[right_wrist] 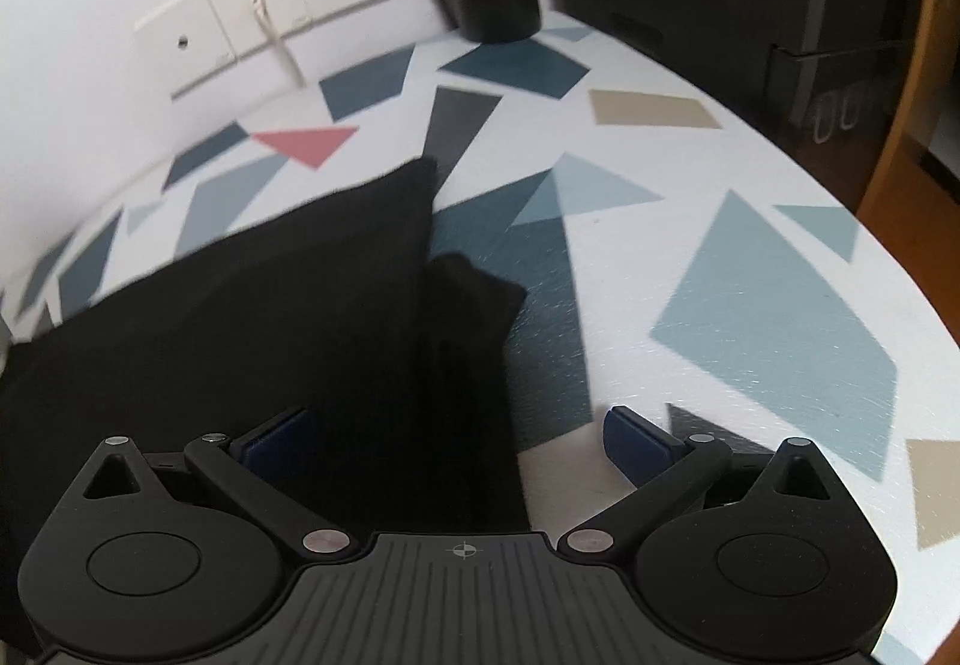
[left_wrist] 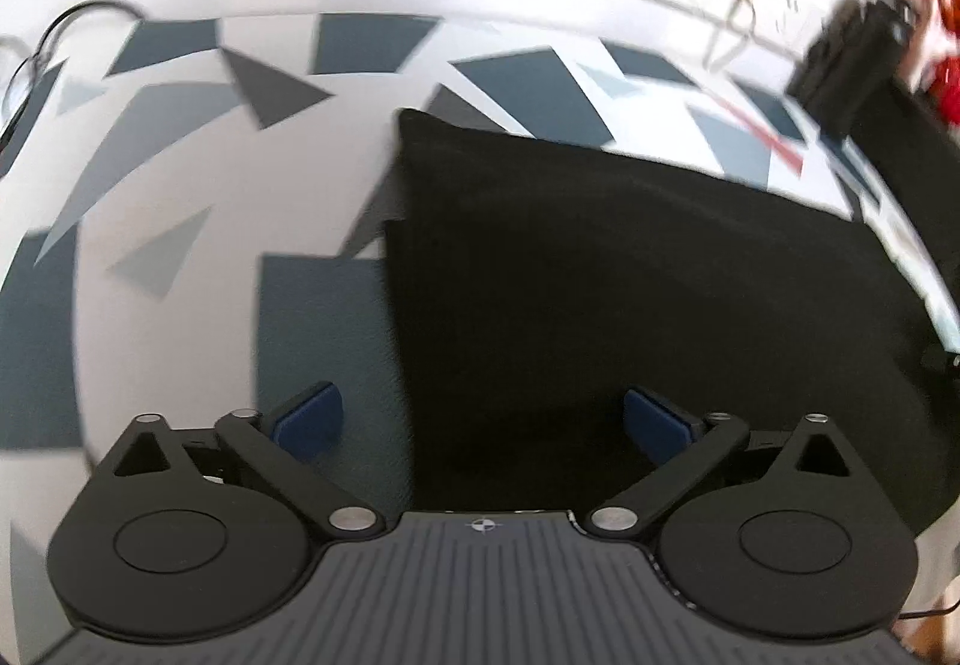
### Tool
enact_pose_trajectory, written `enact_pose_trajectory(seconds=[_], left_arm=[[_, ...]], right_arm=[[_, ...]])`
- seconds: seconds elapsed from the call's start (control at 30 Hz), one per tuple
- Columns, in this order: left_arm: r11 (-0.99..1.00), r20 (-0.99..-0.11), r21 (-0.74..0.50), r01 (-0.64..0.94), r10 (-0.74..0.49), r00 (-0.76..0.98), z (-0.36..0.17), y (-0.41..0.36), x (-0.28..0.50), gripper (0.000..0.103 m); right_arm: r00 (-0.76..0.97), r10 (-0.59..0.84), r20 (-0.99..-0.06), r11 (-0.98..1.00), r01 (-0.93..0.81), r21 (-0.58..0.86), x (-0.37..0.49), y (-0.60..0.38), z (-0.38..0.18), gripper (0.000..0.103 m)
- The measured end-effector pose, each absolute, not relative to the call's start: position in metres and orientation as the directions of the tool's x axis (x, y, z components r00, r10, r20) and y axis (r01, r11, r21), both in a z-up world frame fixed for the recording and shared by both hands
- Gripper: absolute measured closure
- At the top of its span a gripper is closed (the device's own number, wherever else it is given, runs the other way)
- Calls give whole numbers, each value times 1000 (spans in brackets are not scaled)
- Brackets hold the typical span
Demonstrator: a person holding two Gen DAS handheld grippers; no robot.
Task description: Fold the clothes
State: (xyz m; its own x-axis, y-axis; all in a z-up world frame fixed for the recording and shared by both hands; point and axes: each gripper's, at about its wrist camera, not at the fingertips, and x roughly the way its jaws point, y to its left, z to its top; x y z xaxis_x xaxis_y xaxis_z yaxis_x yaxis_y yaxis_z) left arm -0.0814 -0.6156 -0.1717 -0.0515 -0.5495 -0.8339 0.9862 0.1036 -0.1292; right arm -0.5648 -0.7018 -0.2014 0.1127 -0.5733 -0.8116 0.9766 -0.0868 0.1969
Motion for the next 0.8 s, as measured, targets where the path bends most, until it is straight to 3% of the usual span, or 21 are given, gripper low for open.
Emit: enact_pose_trajectory(seconds=[0.17, 0.8], left_arm=[[39, -843, -65, 997, -537, -34, -175, -634, -100, 0], [-25, -814, -61, 998, -577, -65, -176, -627, -98, 0]], right_arm=[[48, -576, -816, -20, 997, 73, -538, -711, -208, 1], [96, -571, -816, 47, 995, 84, -538, -722, -208, 1]])
